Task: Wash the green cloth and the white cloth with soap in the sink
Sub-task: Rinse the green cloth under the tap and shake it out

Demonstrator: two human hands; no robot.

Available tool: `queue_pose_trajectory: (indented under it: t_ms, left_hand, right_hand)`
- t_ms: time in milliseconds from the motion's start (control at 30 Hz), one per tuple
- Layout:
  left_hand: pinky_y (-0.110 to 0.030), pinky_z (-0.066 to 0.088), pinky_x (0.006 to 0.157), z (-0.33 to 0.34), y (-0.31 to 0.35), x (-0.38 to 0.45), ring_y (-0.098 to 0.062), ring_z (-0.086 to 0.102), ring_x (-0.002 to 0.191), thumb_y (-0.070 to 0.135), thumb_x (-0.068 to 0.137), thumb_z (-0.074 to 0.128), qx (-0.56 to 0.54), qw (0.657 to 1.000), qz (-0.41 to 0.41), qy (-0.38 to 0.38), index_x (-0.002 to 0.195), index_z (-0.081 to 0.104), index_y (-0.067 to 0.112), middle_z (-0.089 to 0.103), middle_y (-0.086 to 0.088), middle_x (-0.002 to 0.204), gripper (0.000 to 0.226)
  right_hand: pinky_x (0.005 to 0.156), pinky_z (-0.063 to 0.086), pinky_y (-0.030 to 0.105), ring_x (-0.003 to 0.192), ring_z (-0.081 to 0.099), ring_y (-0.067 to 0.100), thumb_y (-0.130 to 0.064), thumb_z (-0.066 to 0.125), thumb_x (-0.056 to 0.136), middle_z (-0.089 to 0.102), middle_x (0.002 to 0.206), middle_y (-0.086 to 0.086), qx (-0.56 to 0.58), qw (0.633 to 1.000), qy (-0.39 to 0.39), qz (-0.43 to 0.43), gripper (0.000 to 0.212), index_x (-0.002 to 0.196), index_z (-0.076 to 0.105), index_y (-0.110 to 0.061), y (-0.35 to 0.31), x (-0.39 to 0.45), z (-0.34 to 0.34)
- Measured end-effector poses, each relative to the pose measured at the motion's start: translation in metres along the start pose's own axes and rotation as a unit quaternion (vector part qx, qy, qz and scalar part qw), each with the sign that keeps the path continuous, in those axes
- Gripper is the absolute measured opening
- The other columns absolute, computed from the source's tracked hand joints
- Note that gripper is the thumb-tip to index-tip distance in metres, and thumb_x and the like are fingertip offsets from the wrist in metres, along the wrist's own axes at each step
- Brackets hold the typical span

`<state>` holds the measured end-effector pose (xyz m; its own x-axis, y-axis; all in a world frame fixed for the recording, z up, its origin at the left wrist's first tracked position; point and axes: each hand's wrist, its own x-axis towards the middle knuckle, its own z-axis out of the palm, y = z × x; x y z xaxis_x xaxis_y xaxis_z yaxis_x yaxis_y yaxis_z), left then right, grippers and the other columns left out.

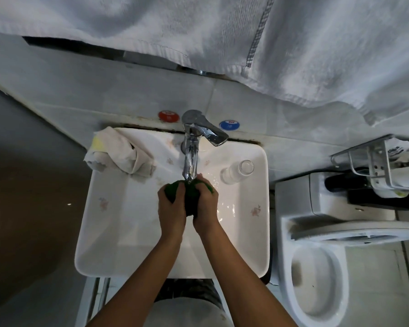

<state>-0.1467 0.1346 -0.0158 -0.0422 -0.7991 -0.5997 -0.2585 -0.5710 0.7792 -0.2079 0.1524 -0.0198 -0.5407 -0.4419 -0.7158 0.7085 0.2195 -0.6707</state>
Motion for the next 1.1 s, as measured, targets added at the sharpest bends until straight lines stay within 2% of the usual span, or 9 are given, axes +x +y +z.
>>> queue_pose_trajectory:
  t_ms: [67, 133, 300, 367, 433, 667, 867, 1000, 1100]
  left_hand:
    - [-0.038, 0.049, 0.093, -0.001, 0.001, 0.001, -0.021, 0.056, 0.105, 0.027, 0.096, 0.049, -0.007, 0.999, 0.022, 0.024, 0.124, 0.048, 0.016, 0.055, 0.0, 0.11, 0.03]
    - [-0.034, 0.046, 0.094, -0.005, 0.003, 0.004, -0.016, 0.053, 0.102, 0.023, 0.098, 0.046, 0.0, 0.998, 0.048, 0.032, 0.126, 0.048, 0.015, 0.054, 0.003, 0.11, 0.029]
    - [-0.028, 0.043, 0.086, -0.005, 0.011, 0.008, -0.016, 0.054, 0.101, 0.026, 0.098, 0.045, 0.015, 0.996, 0.081, 0.025, 0.125, 0.046, 0.018, 0.054, 0.004, 0.109, 0.028]
    - [-0.03, 0.043, 0.089, 0.0, 0.013, 0.013, -0.014, 0.054, 0.103, 0.031, 0.096, 0.047, 0.067, 0.992, 0.105, 0.004, 0.125, 0.047, 0.021, 0.055, 0.004, 0.114, 0.03]
    - [-0.033, 0.043, 0.086, 0.004, 0.013, 0.016, -0.015, 0.055, 0.1, 0.037, 0.094, 0.047, 0.119, 0.987, 0.111, -0.009, 0.119, 0.049, 0.025, 0.056, 0.004, 0.114, 0.028]
    - [-0.027, 0.043, 0.063, 0.01, 0.019, 0.011, -0.016, 0.061, 0.076, 0.039, 0.089, 0.056, 0.113, 0.99, 0.075, 0.033, 0.09, 0.059, 0.014, 0.064, 0.003, 0.081, 0.025]
    - [-0.023, 0.041, 0.056, 0.009, 0.017, 0.016, -0.014, 0.059, 0.061, 0.033, 0.096, 0.049, 0.096, 0.989, 0.106, 0.035, 0.07, 0.062, 0.012, 0.063, -0.001, 0.065, 0.036]
    - [-0.027, 0.049, 0.067, 0.003, 0.019, 0.021, -0.019, 0.062, 0.074, 0.031, 0.095, 0.052, 0.102, 0.987, 0.123, -0.018, 0.091, 0.059, 0.008, 0.065, -0.004, 0.081, 0.024]
    - [-0.024, 0.051, 0.076, -0.005, 0.022, 0.022, -0.018, 0.062, 0.089, 0.02, 0.092, 0.058, 0.065, 0.991, 0.106, -0.047, 0.109, 0.054, 0.007, 0.062, -0.004, 0.099, 0.021]
  right_hand:
    - [0.063, 0.049, 0.026, 0.078, 0.058, 0.023, -0.01, 0.054, 0.075, 0.064, 0.078, 0.004, -0.071, 0.996, -0.047, -0.018, 0.014, 0.078, 0.067, -0.012, -0.004, -0.004, -0.001]
    - [0.055, 0.044, 0.021, 0.067, 0.053, 0.016, 0.0, 0.048, 0.083, 0.06, 0.064, -0.004, -0.128, 0.988, -0.082, -0.043, 0.022, 0.073, 0.063, -0.014, -0.006, -0.004, -0.004]
    - [0.078, 0.052, 0.031, 0.085, 0.065, 0.018, -0.019, 0.058, 0.083, 0.069, 0.087, 0.0, -0.128, 0.982, -0.132, -0.044, 0.011, 0.089, 0.067, -0.022, -0.004, -0.006, -0.003]
    - [0.082, 0.053, 0.034, 0.093, 0.066, 0.019, -0.028, 0.06, 0.087, 0.069, 0.095, 0.002, -0.108, 0.987, -0.114, -0.034, 0.012, 0.094, 0.067, -0.022, 0.0, -0.006, 0.001]
    - [0.075, 0.051, 0.033, 0.085, 0.065, 0.017, -0.034, 0.06, 0.08, 0.067, 0.084, -0.002, -0.11, 0.99, -0.067, -0.056, 0.012, 0.084, 0.065, -0.024, 0.002, -0.003, 0.005]
    - [0.052, 0.036, 0.029, 0.056, 0.041, 0.018, -0.009, 0.057, 0.082, 0.044, 0.054, 0.005, -0.033, 0.997, 0.035, -0.068, 0.027, 0.057, 0.049, -0.013, 0.004, -0.005, 0.012]
    - [0.056, 0.037, 0.033, 0.054, 0.043, 0.019, -0.009, 0.057, 0.082, 0.049, 0.049, 0.001, -0.093, 0.989, 0.075, -0.09, 0.041, 0.044, 0.052, -0.021, 0.005, 0.001, 0.012]
    - [0.074, 0.053, 0.043, 0.077, 0.06, 0.025, -0.02, 0.059, 0.085, 0.064, 0.079, 0.006, -0.119, 0.987, 0.048, -0.101, 0.01, 0.077, 0.063, -0.022, 0.006, 0.002, 0.012]
    - [0.086, 0.054, 0.034, 0.102, 0.061, 0.022, -0.011, 0.056, 0.092, 0.063, 0.113, 0.009, -0.083, 0.995, -0.023, -0.049, 0.033, 0.124, 0.056, -0.019, 0.0, 0.006, 0.006]
